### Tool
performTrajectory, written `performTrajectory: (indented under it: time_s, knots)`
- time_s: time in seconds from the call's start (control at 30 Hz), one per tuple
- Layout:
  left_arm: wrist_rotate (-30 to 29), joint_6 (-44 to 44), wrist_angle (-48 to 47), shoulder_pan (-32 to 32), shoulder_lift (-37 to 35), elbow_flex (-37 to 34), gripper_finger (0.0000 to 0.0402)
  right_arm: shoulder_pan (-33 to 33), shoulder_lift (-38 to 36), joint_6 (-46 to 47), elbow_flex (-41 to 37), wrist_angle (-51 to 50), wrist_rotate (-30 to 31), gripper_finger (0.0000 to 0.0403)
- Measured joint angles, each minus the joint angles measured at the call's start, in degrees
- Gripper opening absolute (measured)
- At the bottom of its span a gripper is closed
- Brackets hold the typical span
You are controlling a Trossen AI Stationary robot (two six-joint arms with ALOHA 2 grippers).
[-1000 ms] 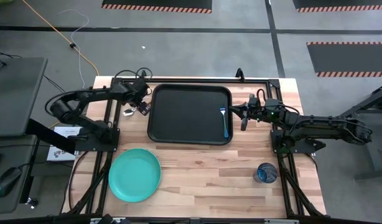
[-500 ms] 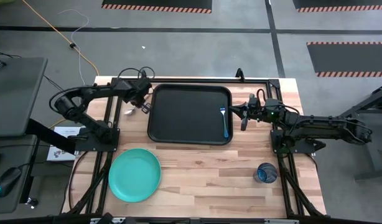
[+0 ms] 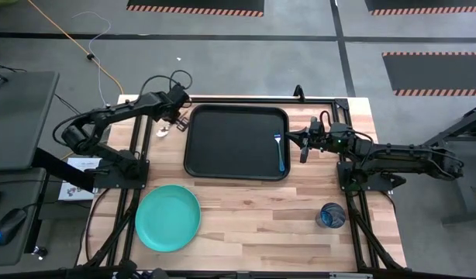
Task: Pick and place plate/cup/fork/spoon on tray
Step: Put the yellow spoon on the black tray to the left side of the blue fork
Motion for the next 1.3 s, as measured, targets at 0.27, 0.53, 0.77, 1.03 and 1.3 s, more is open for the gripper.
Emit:
performTrajectory:
  time_s: [0.27,0.53,0.77,1.03,1.3]
  knots:
    - [2.00,1.19,5.30,0.42,2.36,-1.05,0.0025,0.00,0.00,0.00,0.00,-0.02,0.00,0.0000]
    - [3.13,2.76,4.19,4.02,7.56,-1.06,0.0111,0.00,0.00,0.00,0.00,-0.12,0.00,0.0000]
    - [9.25,3.14,3.47,6.95,8.24,-0.96,0.0169,0.00,0.00,0.00,0.00,-0.20,0.00,0.0000]
    - [6.97,-1.96,5.43,6.95,8.29,-0.90,0.0162,0.02,0.00,0.00,0.00,-0.22,0.00,0.0000]
    - [11.48,-2.92,6.19,6.95,8.41,-0.90,0.0144,0.02,0.00,0.00,0.00,-0.25,0.00,0.0000]
